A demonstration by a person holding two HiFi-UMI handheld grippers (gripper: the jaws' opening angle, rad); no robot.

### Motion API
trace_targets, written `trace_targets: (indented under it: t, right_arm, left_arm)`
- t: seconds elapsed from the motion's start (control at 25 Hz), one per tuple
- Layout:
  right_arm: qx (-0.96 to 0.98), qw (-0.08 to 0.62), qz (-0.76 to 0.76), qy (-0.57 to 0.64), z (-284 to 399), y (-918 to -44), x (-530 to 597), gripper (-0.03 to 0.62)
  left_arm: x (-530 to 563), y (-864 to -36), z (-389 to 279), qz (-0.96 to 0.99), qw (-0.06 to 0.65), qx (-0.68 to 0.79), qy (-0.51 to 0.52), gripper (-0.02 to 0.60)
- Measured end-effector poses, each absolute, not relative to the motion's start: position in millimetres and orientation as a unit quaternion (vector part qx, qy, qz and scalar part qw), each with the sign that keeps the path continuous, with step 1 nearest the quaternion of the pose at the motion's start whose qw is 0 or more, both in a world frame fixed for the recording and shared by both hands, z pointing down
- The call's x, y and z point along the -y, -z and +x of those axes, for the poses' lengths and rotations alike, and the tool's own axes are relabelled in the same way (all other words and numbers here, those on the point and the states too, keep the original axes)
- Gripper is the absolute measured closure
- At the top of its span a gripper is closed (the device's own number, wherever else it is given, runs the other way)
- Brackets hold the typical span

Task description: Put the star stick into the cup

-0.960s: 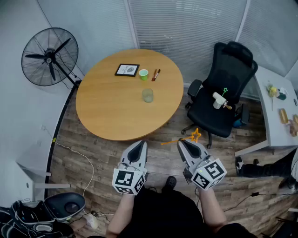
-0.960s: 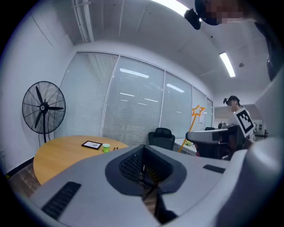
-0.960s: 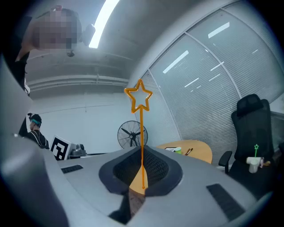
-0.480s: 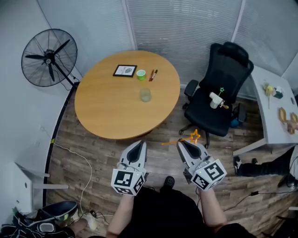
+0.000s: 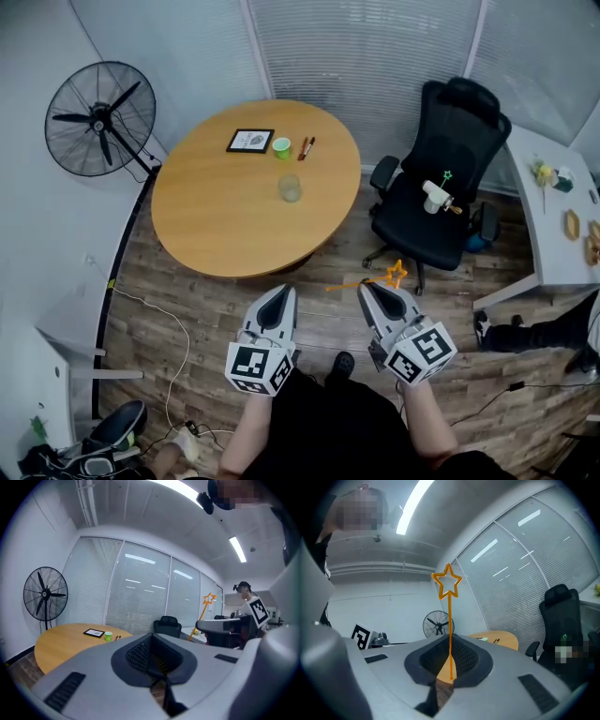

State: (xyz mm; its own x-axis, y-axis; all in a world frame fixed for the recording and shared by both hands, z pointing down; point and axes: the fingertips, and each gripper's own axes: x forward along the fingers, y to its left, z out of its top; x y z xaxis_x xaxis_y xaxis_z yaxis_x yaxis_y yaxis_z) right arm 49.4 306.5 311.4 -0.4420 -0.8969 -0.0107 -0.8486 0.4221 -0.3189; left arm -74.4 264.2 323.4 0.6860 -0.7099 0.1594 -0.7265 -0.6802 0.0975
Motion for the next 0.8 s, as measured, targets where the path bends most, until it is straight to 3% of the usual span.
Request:
trace_targets:
  t: [0.8]
  right_arm:
    - [-0.823, 0.069, -0.54, 0.164, 59.3, -338.9, -273.2, 0.569]
  left_arm:
    - [-222.7, -356.9, -89.6, 0.909, 0.1, 0.396, -0.084, 0.583]
